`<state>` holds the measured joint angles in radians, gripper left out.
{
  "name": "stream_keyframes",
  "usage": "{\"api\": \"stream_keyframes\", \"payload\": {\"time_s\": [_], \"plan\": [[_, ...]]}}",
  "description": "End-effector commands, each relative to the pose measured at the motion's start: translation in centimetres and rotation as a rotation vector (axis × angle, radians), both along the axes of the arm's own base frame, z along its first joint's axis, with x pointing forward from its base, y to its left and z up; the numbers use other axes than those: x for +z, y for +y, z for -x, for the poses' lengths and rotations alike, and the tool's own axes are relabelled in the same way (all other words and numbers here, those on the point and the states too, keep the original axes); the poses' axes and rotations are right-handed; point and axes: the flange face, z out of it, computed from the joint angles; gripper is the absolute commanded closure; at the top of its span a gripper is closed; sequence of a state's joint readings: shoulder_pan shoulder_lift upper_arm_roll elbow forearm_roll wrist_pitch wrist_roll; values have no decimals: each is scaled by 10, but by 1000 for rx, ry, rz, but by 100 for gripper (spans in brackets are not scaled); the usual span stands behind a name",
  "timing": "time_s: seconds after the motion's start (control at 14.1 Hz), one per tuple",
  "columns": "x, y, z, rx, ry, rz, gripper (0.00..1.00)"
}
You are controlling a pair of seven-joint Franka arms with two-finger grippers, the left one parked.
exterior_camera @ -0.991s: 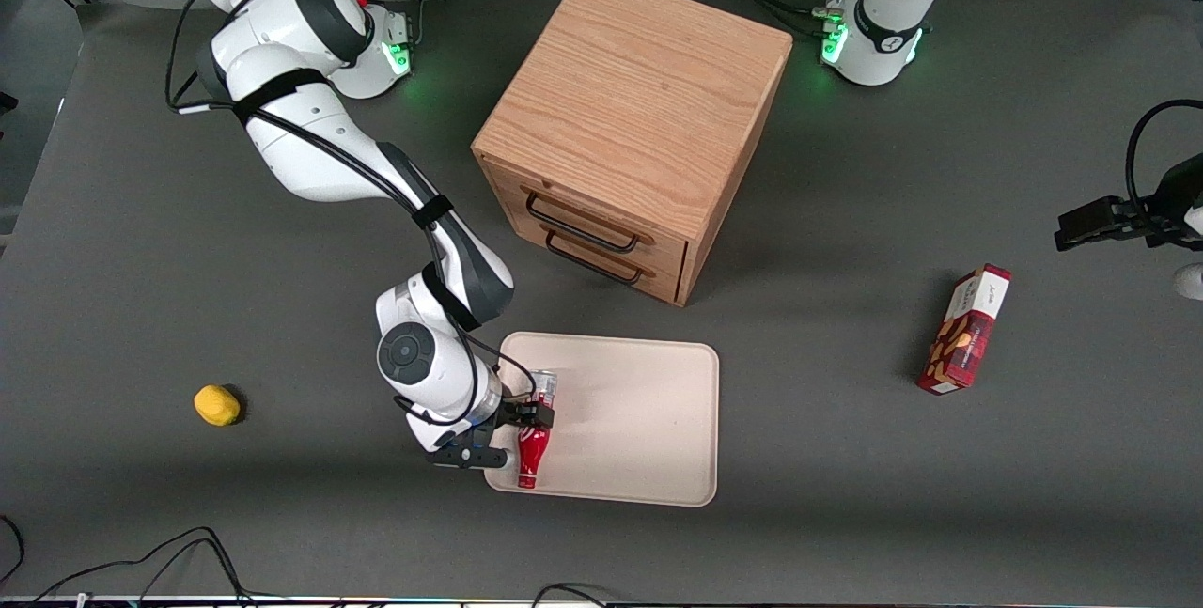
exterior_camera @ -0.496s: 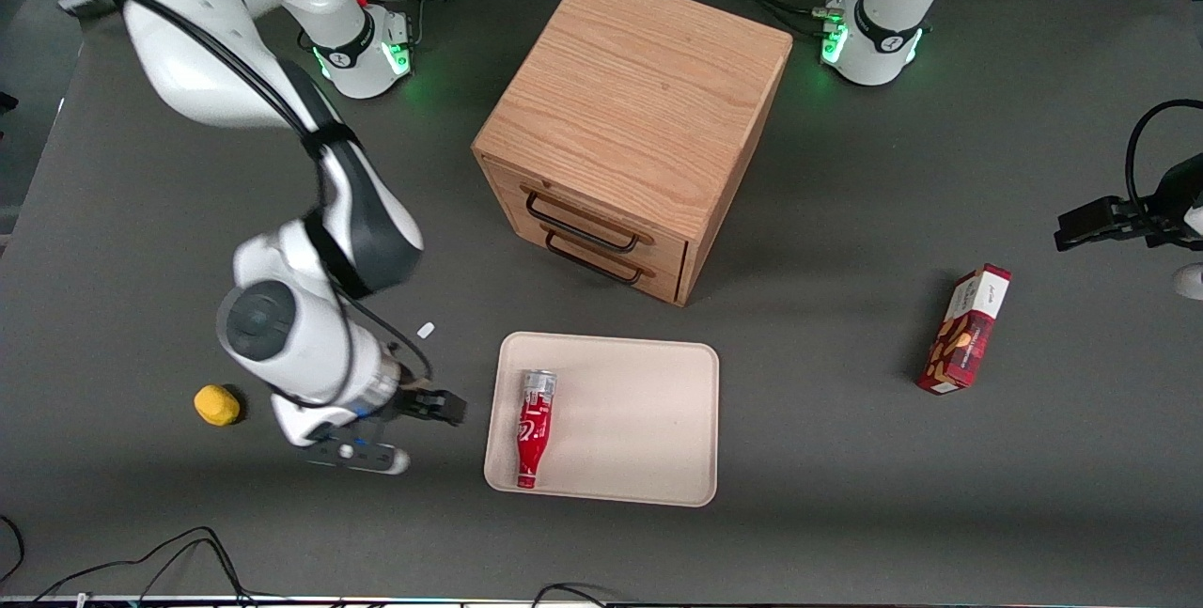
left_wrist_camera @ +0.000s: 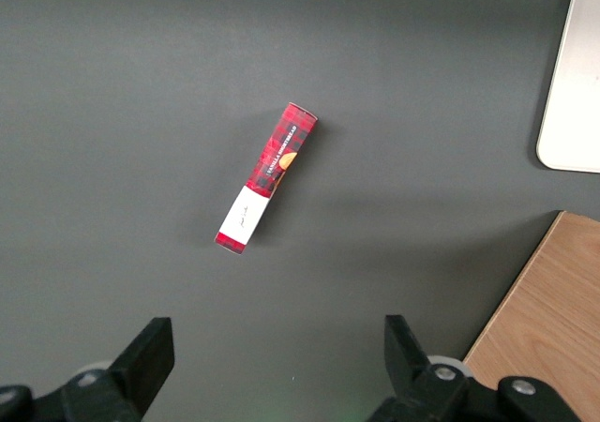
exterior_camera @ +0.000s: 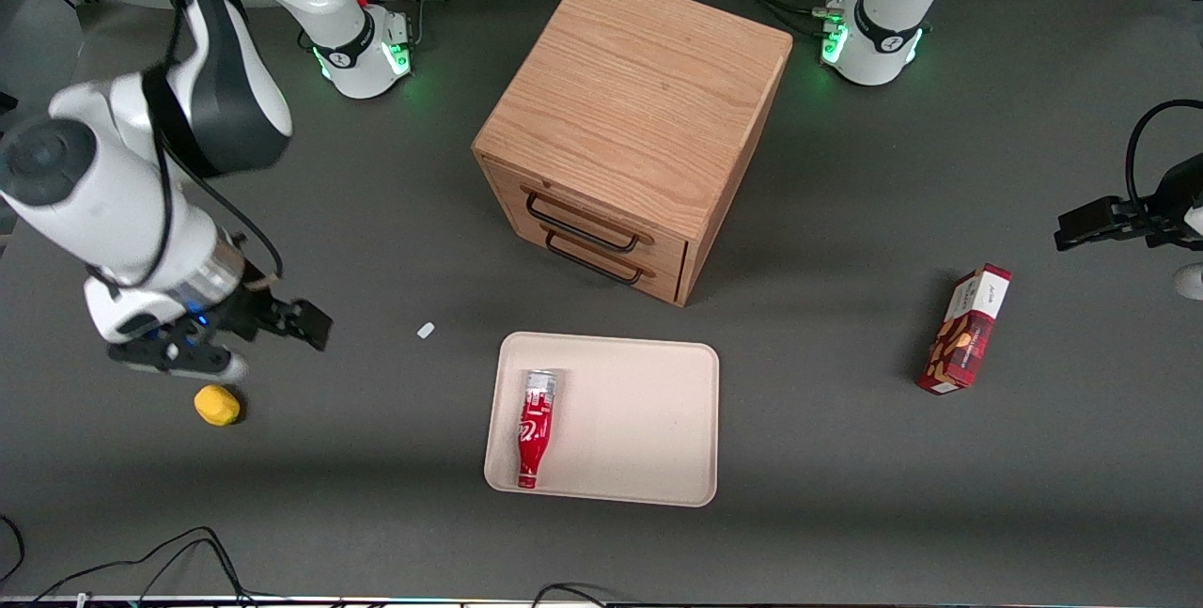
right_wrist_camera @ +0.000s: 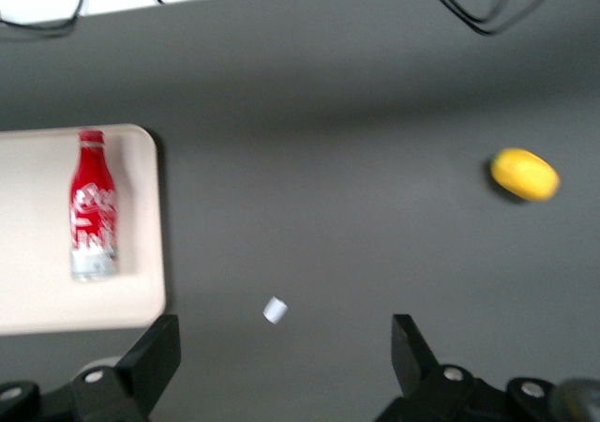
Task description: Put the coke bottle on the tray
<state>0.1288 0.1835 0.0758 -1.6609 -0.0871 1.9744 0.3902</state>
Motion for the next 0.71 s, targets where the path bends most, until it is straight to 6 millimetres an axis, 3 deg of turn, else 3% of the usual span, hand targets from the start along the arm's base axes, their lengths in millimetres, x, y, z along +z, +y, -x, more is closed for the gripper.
{"api": "stream_keyframes", "payload": {"time_s": [0.0,0.35,0.64], "plan": [[21,-24,68,35,8,-25,0],[62,-67,106,68,59,-52,0],[88,-90,113,130,85,-69,0]]}}
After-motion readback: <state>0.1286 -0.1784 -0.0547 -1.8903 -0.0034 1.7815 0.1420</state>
